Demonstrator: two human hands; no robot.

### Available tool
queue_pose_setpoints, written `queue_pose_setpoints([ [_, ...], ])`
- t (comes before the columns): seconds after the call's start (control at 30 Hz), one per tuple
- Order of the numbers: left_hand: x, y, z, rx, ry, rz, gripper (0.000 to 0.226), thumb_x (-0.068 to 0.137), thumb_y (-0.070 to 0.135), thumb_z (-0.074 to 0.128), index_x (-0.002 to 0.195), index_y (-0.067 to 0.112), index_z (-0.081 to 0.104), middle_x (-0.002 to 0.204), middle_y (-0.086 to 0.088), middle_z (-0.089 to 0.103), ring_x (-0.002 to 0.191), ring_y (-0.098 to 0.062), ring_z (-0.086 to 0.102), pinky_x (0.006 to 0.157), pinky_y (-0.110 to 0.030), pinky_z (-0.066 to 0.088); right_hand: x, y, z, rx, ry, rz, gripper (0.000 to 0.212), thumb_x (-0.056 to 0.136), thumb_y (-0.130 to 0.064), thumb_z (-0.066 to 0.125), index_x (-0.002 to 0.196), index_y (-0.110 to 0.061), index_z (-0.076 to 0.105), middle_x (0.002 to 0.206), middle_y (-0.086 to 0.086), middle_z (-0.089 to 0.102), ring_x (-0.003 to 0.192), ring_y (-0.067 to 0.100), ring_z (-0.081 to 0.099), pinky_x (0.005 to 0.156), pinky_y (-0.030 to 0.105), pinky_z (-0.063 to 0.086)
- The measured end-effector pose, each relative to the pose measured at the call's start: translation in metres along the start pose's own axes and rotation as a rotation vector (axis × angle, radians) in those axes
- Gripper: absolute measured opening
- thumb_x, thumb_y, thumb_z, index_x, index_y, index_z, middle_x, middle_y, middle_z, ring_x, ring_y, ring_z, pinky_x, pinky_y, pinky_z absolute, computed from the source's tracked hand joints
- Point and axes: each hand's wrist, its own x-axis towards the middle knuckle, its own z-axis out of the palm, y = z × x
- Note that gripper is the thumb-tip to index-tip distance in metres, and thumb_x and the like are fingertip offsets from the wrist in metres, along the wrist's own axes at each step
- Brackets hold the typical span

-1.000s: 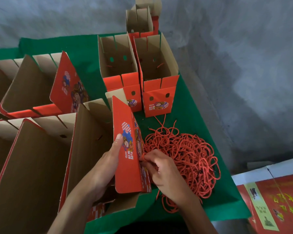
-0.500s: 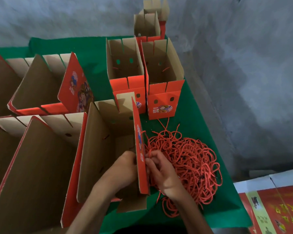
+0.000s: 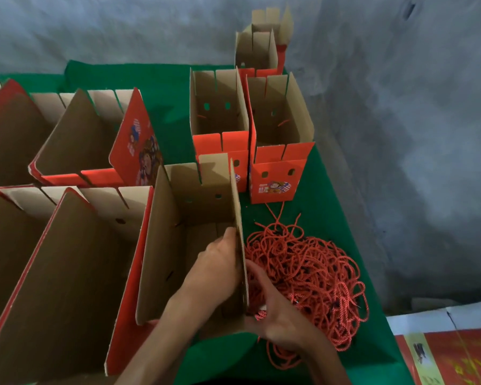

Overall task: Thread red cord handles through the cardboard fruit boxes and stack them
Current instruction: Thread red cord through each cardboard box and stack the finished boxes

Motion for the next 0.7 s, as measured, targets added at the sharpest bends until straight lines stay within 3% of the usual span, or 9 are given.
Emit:
queue_pose_setpoints([
  [0.1, 0.005, -0.004, -0.002, -0.105, -0.05, 0.053, 0.043, 0.1, 0.033, 0.047, 0.14, 0.047, 0.039, 0.117, 0.003, 0.069, 0.102, -0.02, 0.069, 0.09, -0.044, 0.059, 0.004, 0.007, 0.004, 0.023, 0.03, 0.025, 0.114, 0.075, -0.026, 0.095, 0.158, -0.044, 0.019, 0.144, -0.011, 0.053, 0.122, 0.013, 0.064, 0.099, 0.034, 0.057],
  [0.17, 0.009, -0.004, -0.001, -0.127, -0.048, 0.088, 0.05, 0.102, 0.03, 0.043, 0.146, 0.052, 0.033, 0.121, 0.007, 0.068, 0.105, -0.015, 0.069, 0.093, -0.042, 0.059, 0.014, 0.014, 0.01, 0.186, 0.133, 0.07, 0.103, 0.073, -0.016, 0.094, 0.152, -0.041, 0.033, 0.143, -0.003, 0.053, 0.115, 0.019, 0.066, 0.091, 0.037, 0.061],
  [0.27, 0.016, -0.003, -0.001, -0.169, 0.008, 0.144, 0.049, 0.104, 0.029, 0.043, 0.148, 0.049, 0.036, 0.131, 0.011, 0.064, 0.118, -0.014, 0.063, 0.104, -0.041, 0.053, 0.032, 0.019, 0.017, 0.103, 0.358, 0.002, 0.082, 0.079, -0.014, 0.087, 0.143, -0.042, 0.044, 0.144, 0.001, 0.056, 0.118, 0.015, 0.063, 0.097, 0.052, 0.057],
  [0.3, 0.018, -0.003, -0.002, -0.171, 0.046, 0.17, 0.046, 0.104, 0.028, 0.043, 0.146, 0.047, 0.04, 0.132, 0.011, 0.064, 0.12, -0.013, 0.062, 0.105, -0.041, 0.052, 0.038, 0.018, 0.018, 0.098, 0.415, -0.04, 0.081, 0.079, -0.025, 0.09, 0.144, -0.041, 0.046, 0.145, -0.005, 0.056, 0.12, 0.013, 0.063, 0.096, 0.05, 0.058],
  [0.37, 0.022, -0.002, -0.005, -0.135, 0.129, 0.229, 0.04, 0.105, 0.027, 0.045, 0.142, 0.04, 0.049, 0.13, 0.01, 0.064, 0.119, -0.013, 0.061, 0.102, -0.041, 0.053, 0.047, 0.015, 0.018, -0.052, 0.514, -0.064, 0.077, 0.078, -0.046, 0.087, 0.143, -0.047, 0.045, 0.136, -0.022, 0.055, 0.111, 0.003, 0.064, 0.085, 0.032, 0.06],
  [0.43, 0.024, -0.004, -0.01, -0.011, 0.216, 0.263, 0.037, 0.106, 0.026, 0.044, 0.141, 0.032, 0.055, 0.136, 0.007, 0.06, 0.123, -0.014, 0.059, 0.103, -0.042, 0.05, 0.055, 0.015, 0.021, -0.202, 0.629, -0.057, 0.057, 0.079, -0.045, 0.082, 0.123, -0.054, 0.048, 0.112, -0.026, 0.061, 0.092, -0.001, 0.066, 0.068, 0.019, 0.055],
  [0.53, 0.025, -0.008, -0.017, 0.184, 0.297, 0.233, 0.038, 0.107, 0.03, 0.04, 0.141, 0.033, 0.056, 0.15, 0.007, 0.049, 0.139, -0.014, 0.045, 0.122, -0.049, 0.025, 0.068, 0.017, 0.033, -0.129, 0.765, -0.02, 0.028, 0.091, -0.034, 0.075, 0.086, -0.038, 0.048, 0.08, -0.016, 0.067, 0.063, 0.008, 0.068, 0.052, 0.026, 0.055],
  [0.6, 0.023, -0.011, -0.021, 0.212, 0.328, 0.198, 0.037, 0.107, 0.034, 0.037, 0.14, 0.038, 0.055, 0.151, 0.012, 0.047, 0.142, -0.01, 0.039, 0.126, -0.051, 0.009, 0.073, 0.014, 0.037, -0.105, 0.702, 0.025, 0.021, 0.098, -0.042, 0.065, 0.083, -0.029, 0.057, 0.068, -0.008, 0.069, 0.054, 0.009, 0.068, 0.052, 0.037, 0.059],
  [0.7, 0.022, -0.014, -0.023, 0.268, 0.347, 0.171, 0.035, 0.107, 0.038, 0.036, 0.135, 0.039, 0.058, 0.147, 0.015, 0.048, 0.143, -0.006, 0.035, 0.125, -0.051, -0.005, 0.08, 0.007, 0.044, -0.146, 0.609, -0.047, 0.026, 0.101, -0.045, 0.056, 0.094, -0.022, 0.066, 0.07, -0.008, 0.071, 0.055, 0.002, 0.065, 0.05, 0.021, 0.051],
])
